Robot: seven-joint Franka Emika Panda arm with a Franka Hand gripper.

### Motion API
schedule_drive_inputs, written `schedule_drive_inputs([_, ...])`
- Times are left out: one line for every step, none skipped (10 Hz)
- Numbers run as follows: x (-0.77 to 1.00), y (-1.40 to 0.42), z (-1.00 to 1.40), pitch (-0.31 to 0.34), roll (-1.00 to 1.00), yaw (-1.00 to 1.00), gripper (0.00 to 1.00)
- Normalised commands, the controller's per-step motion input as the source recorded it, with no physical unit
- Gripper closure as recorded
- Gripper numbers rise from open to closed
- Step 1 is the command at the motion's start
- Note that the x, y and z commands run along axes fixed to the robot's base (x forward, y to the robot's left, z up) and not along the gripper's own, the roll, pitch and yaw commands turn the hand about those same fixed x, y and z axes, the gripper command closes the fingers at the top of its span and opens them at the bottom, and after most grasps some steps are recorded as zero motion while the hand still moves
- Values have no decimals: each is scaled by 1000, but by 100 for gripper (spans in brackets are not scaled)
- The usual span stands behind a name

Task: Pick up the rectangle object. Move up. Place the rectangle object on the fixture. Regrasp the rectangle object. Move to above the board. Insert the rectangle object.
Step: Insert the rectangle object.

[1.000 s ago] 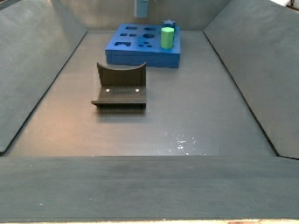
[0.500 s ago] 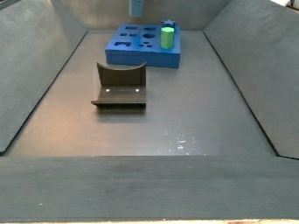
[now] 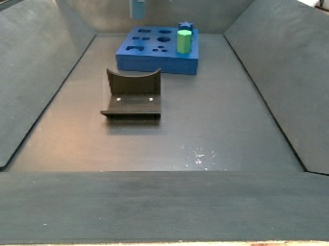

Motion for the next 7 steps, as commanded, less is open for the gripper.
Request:
schedule_drive_inputs([0,0,0,0,17,0,100])
schedule_drive_inputs([206,-80,-114,69,69,-689,100])
schedule_drive_inputs([0,0,-143,0,0,-1000,100])
schedule_drive_inputs([0,0,-149,0,0,-1000,100])
schedule_drive_inputs([0,0,-149,0,0,-1000,100])
schedule_drive_inputs([0,-89,0,183,154,-797,100])
schedule_drive_inputs([0,-3,0,0,40,0,100])
